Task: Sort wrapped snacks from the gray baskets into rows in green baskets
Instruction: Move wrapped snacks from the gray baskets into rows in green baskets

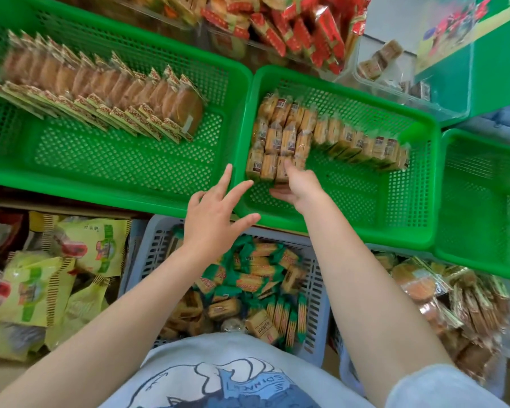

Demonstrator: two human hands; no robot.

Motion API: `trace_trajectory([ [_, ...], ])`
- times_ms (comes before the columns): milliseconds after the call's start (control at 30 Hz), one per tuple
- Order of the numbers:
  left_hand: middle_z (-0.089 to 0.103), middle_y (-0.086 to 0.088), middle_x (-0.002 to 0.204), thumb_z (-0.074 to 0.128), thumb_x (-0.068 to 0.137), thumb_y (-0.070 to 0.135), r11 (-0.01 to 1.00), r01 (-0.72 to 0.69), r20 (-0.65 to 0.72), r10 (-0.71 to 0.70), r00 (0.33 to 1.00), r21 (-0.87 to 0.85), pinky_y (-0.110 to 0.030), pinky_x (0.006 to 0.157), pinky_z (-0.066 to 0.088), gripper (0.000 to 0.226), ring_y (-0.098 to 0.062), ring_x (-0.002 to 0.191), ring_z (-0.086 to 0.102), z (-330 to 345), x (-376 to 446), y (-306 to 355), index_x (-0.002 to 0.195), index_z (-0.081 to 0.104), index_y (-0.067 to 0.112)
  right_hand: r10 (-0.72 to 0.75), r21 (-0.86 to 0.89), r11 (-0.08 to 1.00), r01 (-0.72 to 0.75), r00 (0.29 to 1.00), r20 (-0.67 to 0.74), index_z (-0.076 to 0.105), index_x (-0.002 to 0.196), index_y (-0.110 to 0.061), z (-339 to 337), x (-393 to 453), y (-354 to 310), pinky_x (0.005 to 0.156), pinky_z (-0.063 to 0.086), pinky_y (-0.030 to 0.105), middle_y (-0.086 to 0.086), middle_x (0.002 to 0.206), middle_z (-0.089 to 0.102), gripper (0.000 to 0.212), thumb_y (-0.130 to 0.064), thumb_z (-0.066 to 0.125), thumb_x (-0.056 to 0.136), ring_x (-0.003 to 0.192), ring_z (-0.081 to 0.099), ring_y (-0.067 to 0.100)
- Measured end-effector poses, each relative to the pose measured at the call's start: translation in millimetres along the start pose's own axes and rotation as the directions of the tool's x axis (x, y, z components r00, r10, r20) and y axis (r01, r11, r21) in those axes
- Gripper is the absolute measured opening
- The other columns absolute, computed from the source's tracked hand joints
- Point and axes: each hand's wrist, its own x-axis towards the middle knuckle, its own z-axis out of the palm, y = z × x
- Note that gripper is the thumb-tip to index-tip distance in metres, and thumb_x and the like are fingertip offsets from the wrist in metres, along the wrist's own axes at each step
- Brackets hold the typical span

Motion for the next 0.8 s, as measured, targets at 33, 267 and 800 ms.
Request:
trace_trajectory([
  [33, 0.002, 0.004, 0.168, 0.041, 0.094, 0.067, 1.000, -0.001, 0.000, 0.001, 1.000, 0.007, -0.043, 0.112, 0.027, 0.065, -0.020, 0.129, 0.052, -0.1, 0.1, -0.5, 0.153, 0.029, 0.044, -0.016, 0.037, 0.999, 0.015, 1.000, 0.014, 0.026, 0.155, -0.011, 0.3, -0.1, -3.1, 0.075, 0.063, 0.040, 0.016, 0.152, 0.042, 0.070, -0.040, 0.058, 0.100, 0.102, 0.069, 0.034],
  [267, 0.000, 0.005, 0.168, 0.045, 0.095, 0.065, 1.000, 0.016, 0.027, -0.016, 1.000, -0.004, -0.045, 0.111, 0.029, 0.055, -0.021, 0.128, 0.053, -5.1, 0.6, 2.2, 0.146, 0.040, 0.045, -0.041, -0.068, 0.997, 0.047, 0.995, 0.093, 0.007, 0.159, -0.014, -18.6, -16.3, 4.3, 0.082, 0.062, 0.042, 0.021, 0.125, 0.063, 0.084, -0.045, 0.057, 0.100, 0.090, 0.074, 0.028],
  [800, 0.060, -0.003, 0.121, 0.055, 0.101, 0.028, 0.966, -0.006, -0.039, -0.005, 0.999, -0.257, -0.040, 0.084, 0.052, 0.021, -0.022, 0.104, 0.060, 8.3, -101.3, 5.4, 0.116, 0.064, 0.017, -0.098, -0.590, 0.778, 0.217, 0.969, 0.227, 0.058, 0.115, -0.017, -64.4, -125.9, 169.9, 0.076, 0.056, 0.038, 0.003, 0.104, 0.067, 0.022, -0.033, 0.051, 0.103, 0.077, 0.066, 0.017],
])
